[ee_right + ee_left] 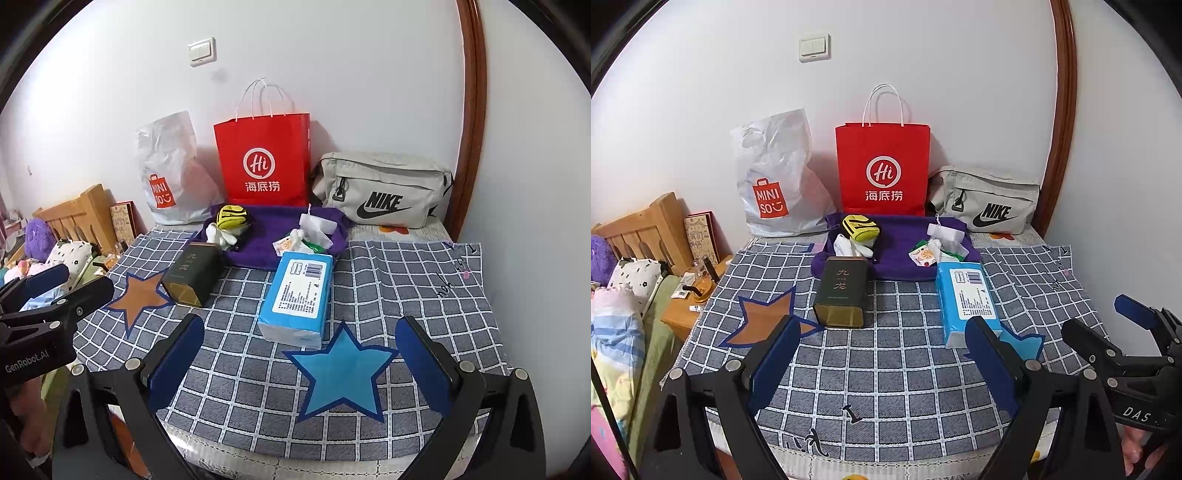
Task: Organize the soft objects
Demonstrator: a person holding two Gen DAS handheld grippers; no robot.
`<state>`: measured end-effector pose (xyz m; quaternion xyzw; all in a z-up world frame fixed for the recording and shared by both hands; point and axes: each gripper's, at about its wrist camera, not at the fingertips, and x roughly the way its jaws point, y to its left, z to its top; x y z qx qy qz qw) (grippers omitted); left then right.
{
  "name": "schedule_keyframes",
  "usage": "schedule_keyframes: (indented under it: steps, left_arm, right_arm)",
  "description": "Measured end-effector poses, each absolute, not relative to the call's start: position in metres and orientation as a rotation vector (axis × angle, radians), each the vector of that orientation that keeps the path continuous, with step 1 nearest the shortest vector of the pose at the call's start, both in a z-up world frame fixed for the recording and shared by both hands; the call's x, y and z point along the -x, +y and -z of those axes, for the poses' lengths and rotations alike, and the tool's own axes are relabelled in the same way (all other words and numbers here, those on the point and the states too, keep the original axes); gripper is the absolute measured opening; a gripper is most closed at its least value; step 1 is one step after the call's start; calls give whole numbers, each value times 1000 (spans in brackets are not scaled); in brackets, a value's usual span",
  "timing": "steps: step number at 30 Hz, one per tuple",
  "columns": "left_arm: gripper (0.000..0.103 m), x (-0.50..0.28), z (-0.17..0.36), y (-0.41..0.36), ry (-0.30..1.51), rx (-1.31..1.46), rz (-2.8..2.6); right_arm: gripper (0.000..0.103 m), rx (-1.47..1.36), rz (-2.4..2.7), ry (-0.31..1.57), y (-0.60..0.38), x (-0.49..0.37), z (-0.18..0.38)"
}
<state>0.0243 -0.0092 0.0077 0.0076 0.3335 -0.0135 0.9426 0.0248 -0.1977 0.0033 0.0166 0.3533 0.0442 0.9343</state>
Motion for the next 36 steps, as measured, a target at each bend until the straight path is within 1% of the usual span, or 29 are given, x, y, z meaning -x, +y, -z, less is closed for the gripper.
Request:
schedule_keyframes:
  steps: [36]
  left_arm:
    - [91, -30, -11, -11, 679, -13, 29]
  right_arm:
    - [102, -35, -96, 712, -199, -24, -7]
